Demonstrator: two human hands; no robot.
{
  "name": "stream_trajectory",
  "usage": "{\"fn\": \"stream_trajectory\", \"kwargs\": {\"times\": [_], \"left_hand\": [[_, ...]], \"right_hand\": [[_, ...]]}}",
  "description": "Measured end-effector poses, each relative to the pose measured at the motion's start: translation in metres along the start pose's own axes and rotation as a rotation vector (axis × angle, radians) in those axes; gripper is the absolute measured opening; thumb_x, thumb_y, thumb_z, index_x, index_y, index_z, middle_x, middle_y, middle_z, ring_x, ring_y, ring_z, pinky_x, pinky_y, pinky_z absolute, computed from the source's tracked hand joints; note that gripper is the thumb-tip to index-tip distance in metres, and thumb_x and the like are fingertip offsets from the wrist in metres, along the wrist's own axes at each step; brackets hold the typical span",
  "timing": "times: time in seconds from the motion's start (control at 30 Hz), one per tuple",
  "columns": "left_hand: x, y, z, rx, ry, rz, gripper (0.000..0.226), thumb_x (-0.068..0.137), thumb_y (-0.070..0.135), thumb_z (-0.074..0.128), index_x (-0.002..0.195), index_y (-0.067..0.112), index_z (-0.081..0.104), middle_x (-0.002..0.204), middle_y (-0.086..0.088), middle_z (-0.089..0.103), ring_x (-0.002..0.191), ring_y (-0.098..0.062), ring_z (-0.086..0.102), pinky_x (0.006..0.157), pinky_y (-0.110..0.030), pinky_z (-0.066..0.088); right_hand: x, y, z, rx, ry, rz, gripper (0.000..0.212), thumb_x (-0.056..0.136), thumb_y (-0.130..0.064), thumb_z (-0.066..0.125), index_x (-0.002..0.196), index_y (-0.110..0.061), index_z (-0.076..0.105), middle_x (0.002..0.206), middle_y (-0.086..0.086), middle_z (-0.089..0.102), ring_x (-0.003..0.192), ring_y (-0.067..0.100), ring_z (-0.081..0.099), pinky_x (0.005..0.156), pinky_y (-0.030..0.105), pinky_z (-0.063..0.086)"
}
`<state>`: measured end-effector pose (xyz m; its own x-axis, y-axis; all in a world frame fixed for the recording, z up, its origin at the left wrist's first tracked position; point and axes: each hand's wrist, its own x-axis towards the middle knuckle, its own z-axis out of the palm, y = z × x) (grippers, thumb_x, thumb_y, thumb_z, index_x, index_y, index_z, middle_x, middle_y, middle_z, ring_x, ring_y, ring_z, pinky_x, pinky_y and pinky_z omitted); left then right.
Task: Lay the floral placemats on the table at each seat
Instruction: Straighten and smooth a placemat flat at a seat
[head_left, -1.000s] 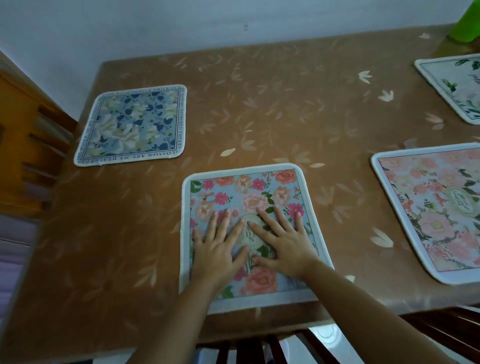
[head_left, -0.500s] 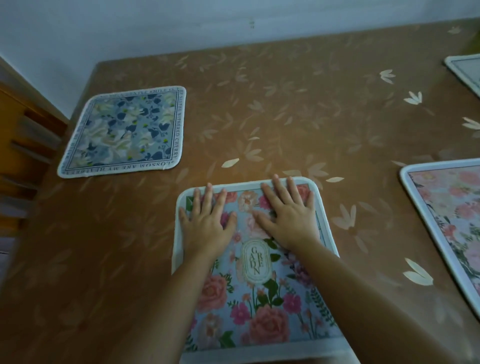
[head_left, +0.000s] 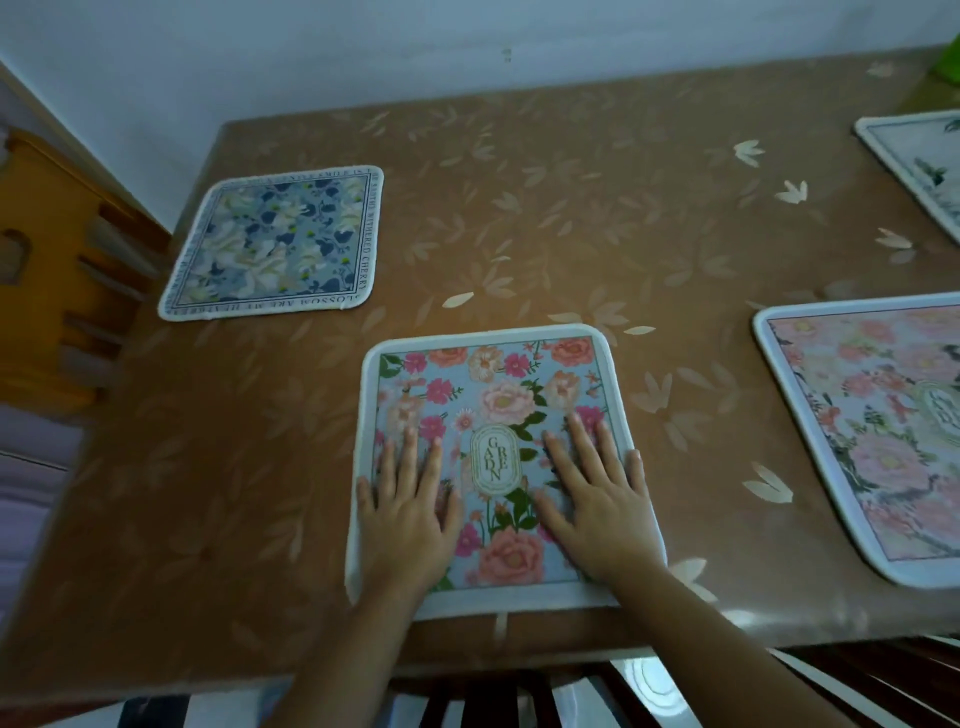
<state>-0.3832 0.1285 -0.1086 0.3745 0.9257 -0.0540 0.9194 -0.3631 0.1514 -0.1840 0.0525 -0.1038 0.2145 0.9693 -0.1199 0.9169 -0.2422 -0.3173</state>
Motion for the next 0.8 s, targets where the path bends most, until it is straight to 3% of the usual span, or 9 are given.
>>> {"fn": "stream_trajectory", "kwargs": {"times": [0.13,0.27,0.37,0.43,0.5,0.53,0.6,0.8], "left_hand": [[-0.031,0.006,-0.002,0.007,-0.057,-0.040,0.059,0.087,0.054,0.012,0.140,0.031,0.001,0.151,0.001,-0.003,0.138,-0.022,-0.012,0.109,-0.050,0.000],[-0.063,0.020,-0.018,-0.019,-0.118,-0.008,0.059,0.092,0.049,0.011,0.134,0.019,0.040,0.141,-0.012,0.037,0.131,-0.035,0.027,0.098,-0.062,0.027],[-0.083,0.024,-0.023,0.009,-0.181,0.004,0.062,0.093,0.048,0.005,0.131,0.019,0.045,0.136,-0.014,0.046,0.127,-0.037,0.037,0.093,-0.063,0.034],[-0.091,0.027,-0.027,0.034,-0.217,0.000,0.053,0.093,0.048,0.016,0.137,0.023,0.033,0.146,-0.011,0.032,0.135,-0.032,0.023,0.101,-0.061,0.027],[-0.095,0.029,-0.033,0.036,-0.255,-0.037,0.052,0.094,0.044,0.024,0.142,0.026,0.016,0.153,-0.005,0.012,0.140,-0.026,0.001,0.110,-0.055,0.008],[-0.096,0.031,-0.039,0.030,-0.226,-0.055,0.053,0.094,0.042,0.027,0.142,0.026,0.014,0.154,-0.003,0.012,0.140,-0.025,-0.002,0.110,-0.054,0.003],[-0.097,0.039,-0.060,0.014,-0.128,-0.052,0.053,0.094,0.042,0.029,0.142,0.024,0.016,0.153,-0.004,0.016,0.139,-0.024,-0.001,0.110,-0.052,0.001],[-0.122,0.048,-0.126,-0.091,0.137,0.090,0.050,0.094,0.041,0.030,0.141,0.025,0.021,0.152,-0.001,0.020,0.139,-0.021,0.004,0.111,-0.047,-0.001]], "right_hand": [[-0.029,-0.005,0.003,-0.018,-0.026,0.032,0.067,0.079,-0.070,0.004,0.134,-0.043,-0.024,0.150,-0.007,-0.020,0.137,0.021,-0.024,0.109,0.045,-0.013],[-0.053,-0.014,0.006,-0.025,-0.061,0.067,0.064,0.086,-0.066,0.014,0.133,-0.041,-0.023,0.150,-0.003,-0.020,0.135,0.023,-0.027,0.111,0.045,-0.012],[-0.060,-0.021,0.002,0.014,-0.102,0.073,0.061,0.091,-0.057,0.021,0.138,-0.037,-0.012,0.155,0.001,-0.010,0.139,0.023,-0.019,0.114,0.047,-0.005],[-0.062,-0.026,-0.008,0.018,-0.128,0.062,0.057,0.093,-0.052,0.027,0.142,-0.034,0.006,0.156,0.003,0.002,0.142,0.025,-0.006,0.114,0.048,0.003],[-0.066,-0.034,-0.022,0.016,-0.145,0.030,0.052,0.092,-0.045,0.036,0.140,-0.029,0.023,0.152,0.003,0.021,0.140,0.025,0.012,0.112,0.049,0.012],[-0.069,-0.038,-0.031,0.016,-0.147,0.017,0.050,0.090,-0.042,0.040,0.137,-0.027,0.029,0.148,0.002,0.030,0.137,0.023,0.022,0.111,0.050,0.014],[-0.078,-0.046,-0.050,0.011,-0.107,-0.004,0.048,0.088,-0.039,0.044,0.134,-0.026,0.034,0.140,-0.001,0.039,0.130,0.022,0.032,0.110,0.051,0.016],[-0.126,-0.070,-0.109,0.008,0.192,-0.007,0.046,0.088,-0.039,0.050,0.131,-0.025,0.040,0.138,0.000,0.045,0.130,0.020,0.036,0.109,0.055,0.021]]}}
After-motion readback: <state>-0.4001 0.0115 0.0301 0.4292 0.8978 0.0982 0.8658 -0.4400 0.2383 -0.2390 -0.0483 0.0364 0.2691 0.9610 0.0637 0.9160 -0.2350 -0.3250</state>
